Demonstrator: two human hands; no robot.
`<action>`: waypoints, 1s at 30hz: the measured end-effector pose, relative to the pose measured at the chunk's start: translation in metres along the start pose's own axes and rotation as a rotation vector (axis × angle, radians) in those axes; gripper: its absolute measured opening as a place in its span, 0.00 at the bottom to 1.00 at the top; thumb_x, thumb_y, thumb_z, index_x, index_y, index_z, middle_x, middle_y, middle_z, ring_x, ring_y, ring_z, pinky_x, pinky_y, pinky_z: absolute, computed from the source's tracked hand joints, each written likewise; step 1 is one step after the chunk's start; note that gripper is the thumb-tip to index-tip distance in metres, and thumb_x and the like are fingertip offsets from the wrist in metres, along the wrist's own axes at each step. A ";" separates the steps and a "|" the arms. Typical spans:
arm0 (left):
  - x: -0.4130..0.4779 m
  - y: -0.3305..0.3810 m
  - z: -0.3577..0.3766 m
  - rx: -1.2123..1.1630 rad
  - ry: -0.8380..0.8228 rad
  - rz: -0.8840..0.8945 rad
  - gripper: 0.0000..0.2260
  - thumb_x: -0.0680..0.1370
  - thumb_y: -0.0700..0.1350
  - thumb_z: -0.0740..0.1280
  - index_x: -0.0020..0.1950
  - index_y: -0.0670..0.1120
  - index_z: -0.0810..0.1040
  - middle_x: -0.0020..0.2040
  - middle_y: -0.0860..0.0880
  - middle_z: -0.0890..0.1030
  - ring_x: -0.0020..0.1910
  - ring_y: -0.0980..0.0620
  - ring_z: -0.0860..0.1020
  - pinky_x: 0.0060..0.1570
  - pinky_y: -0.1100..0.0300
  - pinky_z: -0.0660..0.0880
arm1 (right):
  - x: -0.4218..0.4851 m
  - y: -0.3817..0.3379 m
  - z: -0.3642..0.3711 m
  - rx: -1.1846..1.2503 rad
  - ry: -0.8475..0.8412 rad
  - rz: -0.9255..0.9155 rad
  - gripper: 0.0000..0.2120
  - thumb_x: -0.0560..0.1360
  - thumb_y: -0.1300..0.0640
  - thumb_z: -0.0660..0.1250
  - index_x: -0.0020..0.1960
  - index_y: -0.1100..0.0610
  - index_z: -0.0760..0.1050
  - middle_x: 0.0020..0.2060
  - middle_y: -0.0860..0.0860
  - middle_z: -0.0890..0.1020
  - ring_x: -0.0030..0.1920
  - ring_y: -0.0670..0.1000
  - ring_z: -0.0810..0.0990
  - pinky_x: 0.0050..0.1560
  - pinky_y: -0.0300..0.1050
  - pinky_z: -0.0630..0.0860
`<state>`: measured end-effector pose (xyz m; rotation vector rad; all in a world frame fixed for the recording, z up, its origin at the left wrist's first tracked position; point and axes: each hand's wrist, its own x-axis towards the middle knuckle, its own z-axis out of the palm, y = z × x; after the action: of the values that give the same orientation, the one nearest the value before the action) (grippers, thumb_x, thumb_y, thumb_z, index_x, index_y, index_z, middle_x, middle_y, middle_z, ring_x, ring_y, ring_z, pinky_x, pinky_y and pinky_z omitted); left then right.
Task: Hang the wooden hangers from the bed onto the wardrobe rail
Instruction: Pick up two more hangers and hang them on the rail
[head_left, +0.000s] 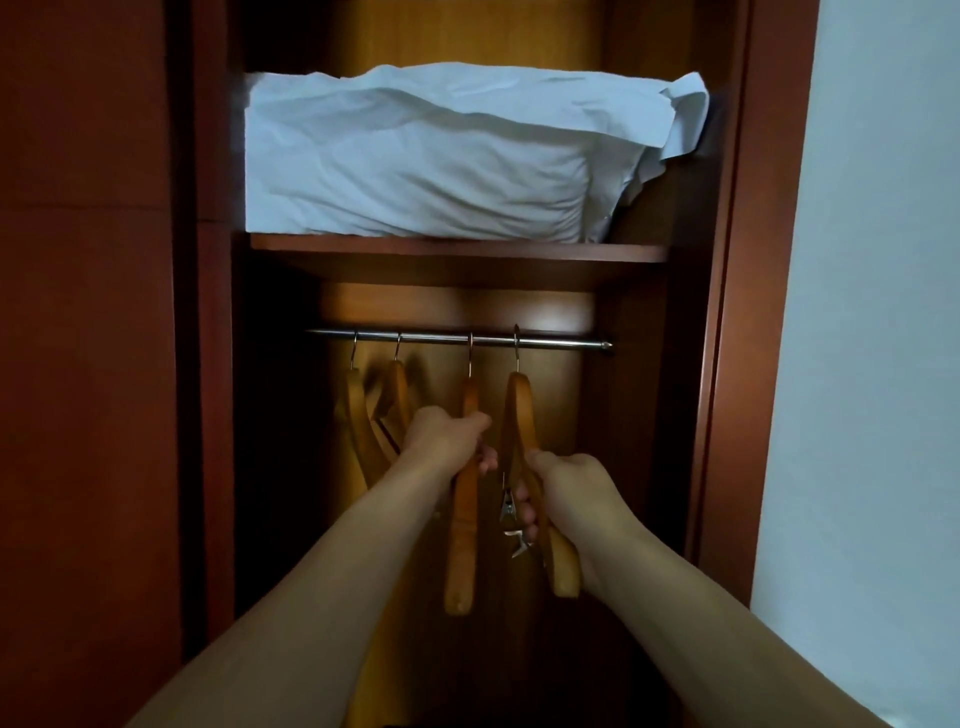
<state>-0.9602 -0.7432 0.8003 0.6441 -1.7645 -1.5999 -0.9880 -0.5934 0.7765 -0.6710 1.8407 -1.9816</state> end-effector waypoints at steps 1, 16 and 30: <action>0.010 0.002 0.004 -0.011 0.002 -0.001 0.12 0.84 0.44 0.69 0.51 0.34 0.82 0.26 0.45 0.82 0.22 0.51 0.77 0.23 0.63 0.74 | 0.008 -0.003 0.004 -0.005 -0.005 -0.007 0.16 0.85 0.53 0.61 0.50 0.65 0.78 0.27 0.53 0.77 0.22 0.49 0.75 0.23 0.42 0.73; 0.125 0.014 0.013 -0.026 0.128 -0.022 0.11 0.86 0.43 0.67 0.51 0.35 0.81 0.31 0.40 0.81 0.18 0.50 0.75 0.16 0.66 0.70 | 0.148 -0.002 0.027 0.037 -0.017 0.016 0.14 0.85 0.56 0.61 0.59 0.66 0.77 0.31 0.54 0.77 0.19 0.46 0.73 0.20 0.37 0.70; 0.164 -0.026 -0.001 -0.013 0.090 -0.057 0.11 0.87 0.42 0.65 0.52 0.35 0.79 0.25 0.42 0.80 0.16 0.52 0.74 0.18 0.65 0.71 | 0.172 0.035 0.027 0.096 -0.044 0.054 0.11 0.85 0.56 0.62 0.58 0.63 0.75 0.31 0.55 0.77 0.22 0.49 0.74 0.22 0.41 0.71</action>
<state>-1.0691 -0.8681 0.7979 0.7545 -1.6827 -1.5942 -1.1173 -0.7145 0.7600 -0.6247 1.7082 -1.9907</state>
